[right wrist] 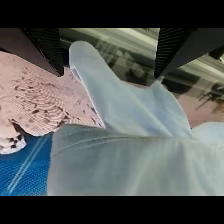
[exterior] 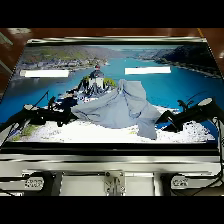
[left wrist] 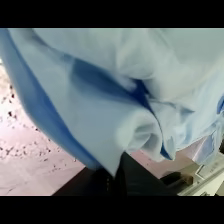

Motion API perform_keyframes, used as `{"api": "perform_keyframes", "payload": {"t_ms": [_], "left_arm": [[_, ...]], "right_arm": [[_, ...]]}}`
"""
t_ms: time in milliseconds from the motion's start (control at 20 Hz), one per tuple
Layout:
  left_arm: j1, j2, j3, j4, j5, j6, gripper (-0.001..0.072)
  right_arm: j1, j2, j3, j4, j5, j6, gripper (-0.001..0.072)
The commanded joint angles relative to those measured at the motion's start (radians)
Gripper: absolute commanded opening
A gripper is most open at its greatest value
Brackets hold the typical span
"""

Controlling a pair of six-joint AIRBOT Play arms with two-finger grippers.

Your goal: Fold the shirts.

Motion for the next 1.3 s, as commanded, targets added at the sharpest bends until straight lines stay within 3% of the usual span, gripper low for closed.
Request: {"api": "perform_keyframes", "payload": {"t_ms": [0,150,200,250,300,450,600,750,950,1100,1250], "left_arm": [[0.013,0.019,0.034,0.019,-0.022,0.016,0.0044],[0.014,0.019,0.06,0.02,-0.048,0.017,0.0044],[0.014,0.019,0.071,0.021,-0.058,0.018,0.0044],[0.015,0.019,0.084,0.02,-0.065,0.018,0.0044],[0.016,0.02,0.103,0.021,-0.076,0.021,0.0043],[0.031,0.064,0.227,0.109,-0.149,0.021,0.0042],[0.038,0.214,0.474,0.266,-0.225,0.02,0.0042],[0.058,0.388,0.789,0.282,-0.245,0.012,0.0043],[0.07,0.593,1.138,0.284,-0.145,-0.039,0.0043],[0.07,0.717,1.207,0.314,-0.096,-0.12,0.0043],[0.07,0.793,1.205,0.426,-0.204,-0.244,0.0043]], "right_arm": [[0.025,-0.002,-0.09,0.05,-0.124,-0.024,0.0678],[0.121,-0.035,-0.091,0.058,-0.189,-0.025,0.0677],[0.15,-0.042,-0.091,0.07,-0.209,-0.025,0.0618],[0.168,-0.042,-0.09,0.08,-0.217,-0.025,0.0389],[0.173,-0.039,-0.087,0.095,-0.214,-0.027,0.0086],[0.165,0.056,-0.023,0.108,-0.158,-0.125,0.0068],[0.165,0.285,0.172,0.119,-0.143,-0.223,0.0068],[0.166,0.537,0.497,0.109,-0.255,-0.223,0.0068],[0.166,0.758,0.873,-0.064,-0.494,-0.145,0.0067],[0.166,0.841,1.014,-0.156,-0.531,-0.08,0.0067],[0.166,0.883,1.029,-0.193,-0.52,-0.067,0.0068]]}}
